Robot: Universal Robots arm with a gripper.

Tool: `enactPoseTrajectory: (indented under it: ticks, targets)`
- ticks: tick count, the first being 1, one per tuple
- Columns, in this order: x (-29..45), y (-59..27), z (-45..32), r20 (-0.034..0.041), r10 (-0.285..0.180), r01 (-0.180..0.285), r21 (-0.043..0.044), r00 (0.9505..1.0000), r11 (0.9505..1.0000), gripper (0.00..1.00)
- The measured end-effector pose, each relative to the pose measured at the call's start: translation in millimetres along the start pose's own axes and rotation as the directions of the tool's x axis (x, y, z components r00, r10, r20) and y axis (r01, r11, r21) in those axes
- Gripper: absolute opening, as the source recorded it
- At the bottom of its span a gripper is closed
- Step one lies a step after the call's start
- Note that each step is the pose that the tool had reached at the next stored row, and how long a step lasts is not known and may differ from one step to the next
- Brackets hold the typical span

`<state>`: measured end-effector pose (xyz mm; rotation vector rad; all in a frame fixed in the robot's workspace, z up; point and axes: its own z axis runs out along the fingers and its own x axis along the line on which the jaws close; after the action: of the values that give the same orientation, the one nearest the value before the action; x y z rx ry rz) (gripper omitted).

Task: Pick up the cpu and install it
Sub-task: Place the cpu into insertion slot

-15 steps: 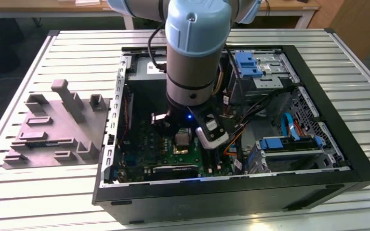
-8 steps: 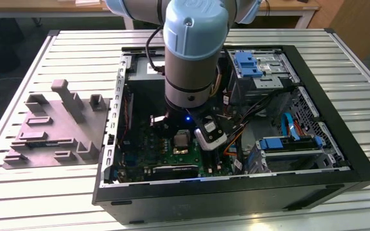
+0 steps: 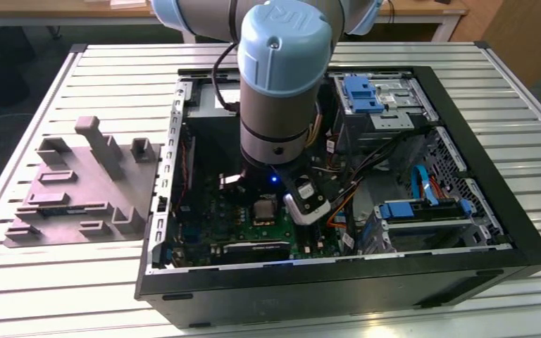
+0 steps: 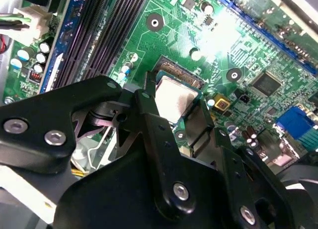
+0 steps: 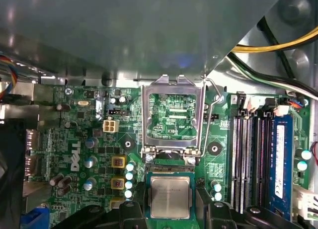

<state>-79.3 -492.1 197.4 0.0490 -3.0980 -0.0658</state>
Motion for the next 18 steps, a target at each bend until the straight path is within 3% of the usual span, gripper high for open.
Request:
enactPoseTrajectory:
  ticks: [11, 18]
  targets:
    - [-0.1, -1.3, 9.6, -0.0006, 0.000, 0.000, 0.0012, 1.0000, 1.0000, 0.47]
    - [-0.1, -1.2, 10.5, -0.0002, 0.000, 0.000, 0.0004, 1.0000, 1.0000, 0.47]
